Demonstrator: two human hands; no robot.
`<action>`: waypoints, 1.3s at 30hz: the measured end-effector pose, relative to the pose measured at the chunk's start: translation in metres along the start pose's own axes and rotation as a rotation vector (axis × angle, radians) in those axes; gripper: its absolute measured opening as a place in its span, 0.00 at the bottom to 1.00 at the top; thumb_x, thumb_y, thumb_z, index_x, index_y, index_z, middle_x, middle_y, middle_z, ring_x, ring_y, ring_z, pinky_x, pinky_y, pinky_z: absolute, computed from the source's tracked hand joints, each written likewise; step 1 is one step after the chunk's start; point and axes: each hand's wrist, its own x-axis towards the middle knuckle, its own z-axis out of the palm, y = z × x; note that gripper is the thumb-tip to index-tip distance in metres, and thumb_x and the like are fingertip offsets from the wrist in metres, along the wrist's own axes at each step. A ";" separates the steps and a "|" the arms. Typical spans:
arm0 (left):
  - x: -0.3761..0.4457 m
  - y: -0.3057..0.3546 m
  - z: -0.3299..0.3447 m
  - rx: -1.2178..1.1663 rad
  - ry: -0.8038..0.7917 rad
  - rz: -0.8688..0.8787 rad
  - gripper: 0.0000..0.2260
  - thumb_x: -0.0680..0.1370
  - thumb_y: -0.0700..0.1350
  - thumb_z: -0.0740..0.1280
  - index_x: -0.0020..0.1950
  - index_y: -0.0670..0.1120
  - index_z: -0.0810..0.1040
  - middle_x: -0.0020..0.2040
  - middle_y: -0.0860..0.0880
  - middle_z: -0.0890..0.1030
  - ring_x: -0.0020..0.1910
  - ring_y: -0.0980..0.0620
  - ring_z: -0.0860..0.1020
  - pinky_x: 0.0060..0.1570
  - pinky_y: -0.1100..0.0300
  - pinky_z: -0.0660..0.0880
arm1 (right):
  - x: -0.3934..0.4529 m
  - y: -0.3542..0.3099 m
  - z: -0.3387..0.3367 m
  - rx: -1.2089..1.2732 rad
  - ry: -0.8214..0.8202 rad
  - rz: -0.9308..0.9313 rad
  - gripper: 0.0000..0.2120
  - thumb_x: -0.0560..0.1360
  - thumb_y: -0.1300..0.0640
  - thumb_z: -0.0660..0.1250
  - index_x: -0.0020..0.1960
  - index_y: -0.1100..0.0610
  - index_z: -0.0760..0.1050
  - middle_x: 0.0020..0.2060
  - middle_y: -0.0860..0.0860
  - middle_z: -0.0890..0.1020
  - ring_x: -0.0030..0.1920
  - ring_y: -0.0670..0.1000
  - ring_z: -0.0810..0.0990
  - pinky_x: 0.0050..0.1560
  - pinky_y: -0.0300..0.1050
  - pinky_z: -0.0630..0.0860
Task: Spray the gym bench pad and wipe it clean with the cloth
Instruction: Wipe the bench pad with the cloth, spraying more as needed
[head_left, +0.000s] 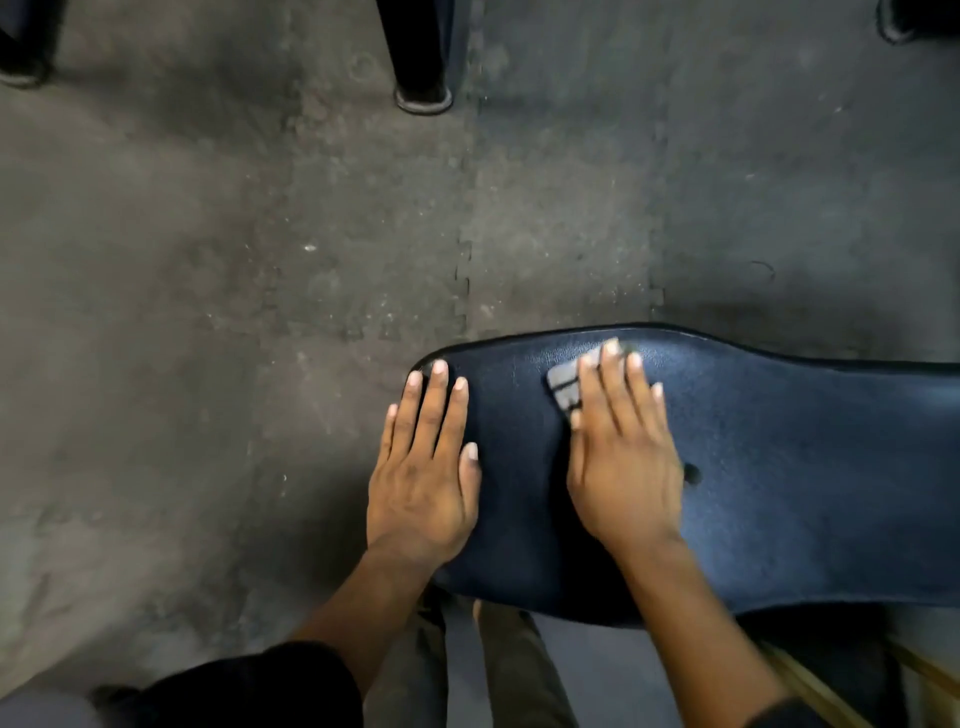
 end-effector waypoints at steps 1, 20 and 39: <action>0.000 0.000 0.001 0.000 0.001 0.002 0.29 0.88 0.52 0.51 0.89 0.47 0.53 0.90 0.49 0.48 0.89 0.45 0.47 0.86 0.40 0.56 | 0.016 -0.002 -0.001 0.024 0.024 0.076 0.30 0.84 0.52 0.51 0.86 0.57 0.60 0.86 0.56 0.59 0.86 0.60 0.55 0.85 0.62 0.56; 0.003 0.000 -0.002 -0.063 -0.036 -0.011 0.29 0.88 0.52 0.50 0.89 0.47 0.54 0.90 0.49 0.49 0.89 0.47 0.46 0.86 0.41 0.55 | 0.005 -0.077 0.020 0.052 -0.035 0.035 0.31 0.85 0.52 0.53 0.87 0.55 0.55 0.87 0.52 0.53 0.87 0.56 0.48 0.87 0.58 0.50; 0.087 -0.053 -0.051 0.184 -0.248 0.731 0.31 0.87 0.58 0.52 0.89 0.50 0.54 0.90 0.51 0.49 0.89 0.48 0.48 0.87 0.42 0.50 | -0.075 -0.142 0.039 0.118 0.131 0.546 0.30 0.84 0.54 0.54 0.85 0.58 0.61 0.86 0.56 0.60 0.86 0.60 0.58 0.84 0.61 0.58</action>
